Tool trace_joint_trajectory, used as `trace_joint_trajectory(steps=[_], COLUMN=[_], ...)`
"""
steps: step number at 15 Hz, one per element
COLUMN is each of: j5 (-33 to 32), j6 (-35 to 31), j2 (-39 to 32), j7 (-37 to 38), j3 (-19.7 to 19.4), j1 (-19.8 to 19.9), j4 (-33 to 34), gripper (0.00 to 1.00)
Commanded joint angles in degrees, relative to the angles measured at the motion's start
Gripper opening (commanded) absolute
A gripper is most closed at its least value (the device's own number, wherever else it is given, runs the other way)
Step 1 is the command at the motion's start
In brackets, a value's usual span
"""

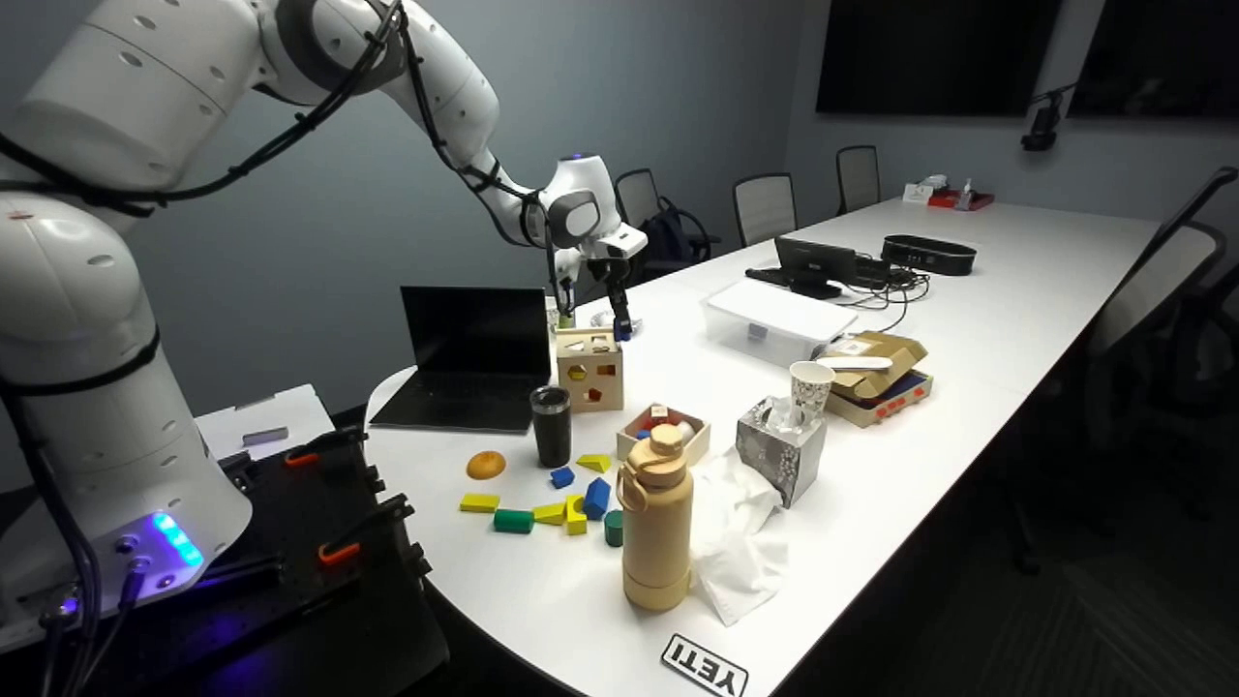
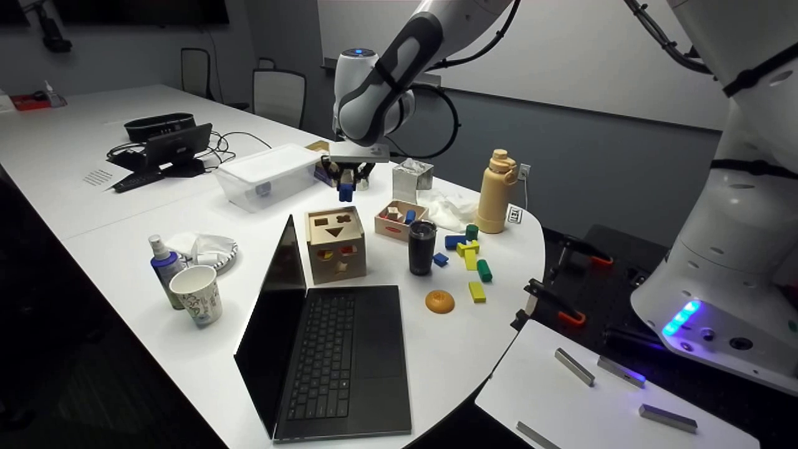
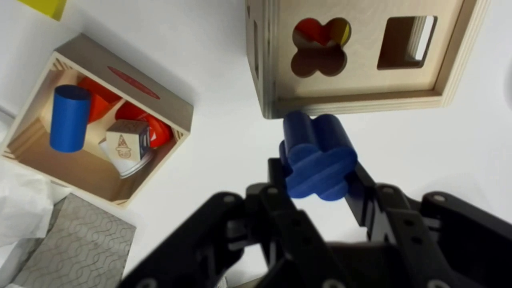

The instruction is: Put the blue block in the wooden toy box.

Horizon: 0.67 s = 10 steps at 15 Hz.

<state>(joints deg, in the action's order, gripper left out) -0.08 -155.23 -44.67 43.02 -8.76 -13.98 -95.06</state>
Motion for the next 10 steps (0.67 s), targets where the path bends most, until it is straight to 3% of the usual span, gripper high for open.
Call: trace_joint_trajectory(steps=[1, 10], j5=[0.1, -0.1], j6=[5.7, 14.6], j2=[-1.8, -1.2], j7=[-2.3, 0.1], j3=[0.8, 1.6], j1=[-0.3, -2.2], j4=[3.9, 4.4], gripper=[0.16, 0.16])
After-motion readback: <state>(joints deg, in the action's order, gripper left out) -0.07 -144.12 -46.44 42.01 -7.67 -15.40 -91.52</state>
